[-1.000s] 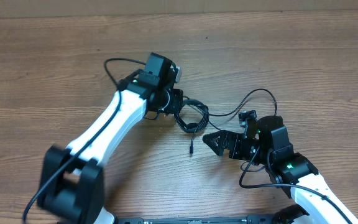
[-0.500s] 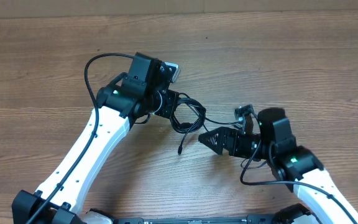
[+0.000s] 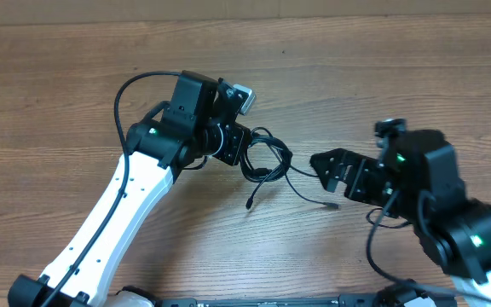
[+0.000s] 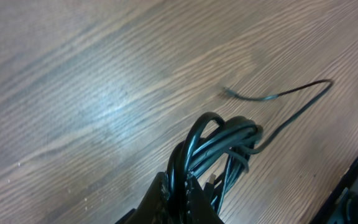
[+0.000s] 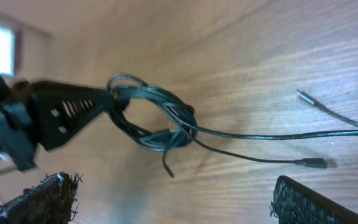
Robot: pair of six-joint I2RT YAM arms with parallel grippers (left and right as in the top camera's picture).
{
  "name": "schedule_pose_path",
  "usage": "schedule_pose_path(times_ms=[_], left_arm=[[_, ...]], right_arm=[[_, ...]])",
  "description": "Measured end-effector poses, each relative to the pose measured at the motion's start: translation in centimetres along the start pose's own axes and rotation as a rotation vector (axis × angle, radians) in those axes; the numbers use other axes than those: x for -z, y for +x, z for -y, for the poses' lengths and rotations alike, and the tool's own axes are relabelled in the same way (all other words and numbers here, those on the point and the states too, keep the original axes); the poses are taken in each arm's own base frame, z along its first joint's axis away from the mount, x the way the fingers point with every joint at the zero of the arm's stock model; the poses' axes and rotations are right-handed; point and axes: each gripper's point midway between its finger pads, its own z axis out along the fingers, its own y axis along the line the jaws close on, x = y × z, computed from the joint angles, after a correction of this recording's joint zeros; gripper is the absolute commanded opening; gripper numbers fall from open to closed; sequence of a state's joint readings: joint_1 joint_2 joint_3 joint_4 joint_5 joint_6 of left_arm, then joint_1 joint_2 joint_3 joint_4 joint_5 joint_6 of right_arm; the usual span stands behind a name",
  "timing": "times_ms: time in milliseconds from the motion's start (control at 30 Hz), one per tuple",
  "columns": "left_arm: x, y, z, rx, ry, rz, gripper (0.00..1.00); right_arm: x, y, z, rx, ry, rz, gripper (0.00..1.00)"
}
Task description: Untangle cables
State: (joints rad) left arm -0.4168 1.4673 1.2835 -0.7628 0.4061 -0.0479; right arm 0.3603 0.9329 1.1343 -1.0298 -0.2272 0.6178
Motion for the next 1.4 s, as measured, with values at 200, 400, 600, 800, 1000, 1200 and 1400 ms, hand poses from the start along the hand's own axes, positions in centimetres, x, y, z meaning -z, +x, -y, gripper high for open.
schedule_pose_path(times_ms=[200, 400, 600, 800, 1000, 1200, 1400], left_arm=[[1.5, -1.3, 1.3, -0.032, 0.040, 0.069, 0.04], [1.9, -1.4, 2.2, -0.038, 0.082, 0.077, 0.04], [1.9, -1.4, 2.3, -0.039, 0.090, 0.078, 0.05], [1.9, -1.4, 2.4, -0.040, 0.093, 0.078, 0.04], [1.9, -1.4, 2.4, -0.044, 0.095, 0.078, 0.04], [1.9, -1.5, 2.0, -0.066, 0.072, 0.083, 0.04], [1.9, -1.5, 1.3, -0.063, 0.040, 0.085, 0.04]], right_arm=[[0.3, -0.5, -0.1, -0.090, -0.001, 0.031, 0.96], [-3.0, -0.2, 0.7, -0.296, 0.058, -0.060, 0.86], [-7.0, -0.1, 0.9, -0.483, 0.092, -0.150, 0.86], [-11.1, -0.4, -0.4, -0.619, 0.041, -0.234, 0.83], [-13.3, 0.5, -0.8, -0.730, 0.035, -0.332, 0.44], [-13.8, 1.0, -0.8, -0.774, 0.040, -0.371, 0.05], [-13.7, 1.0, -0.9, -0.763, 0.032, -0.377, 0.45]])
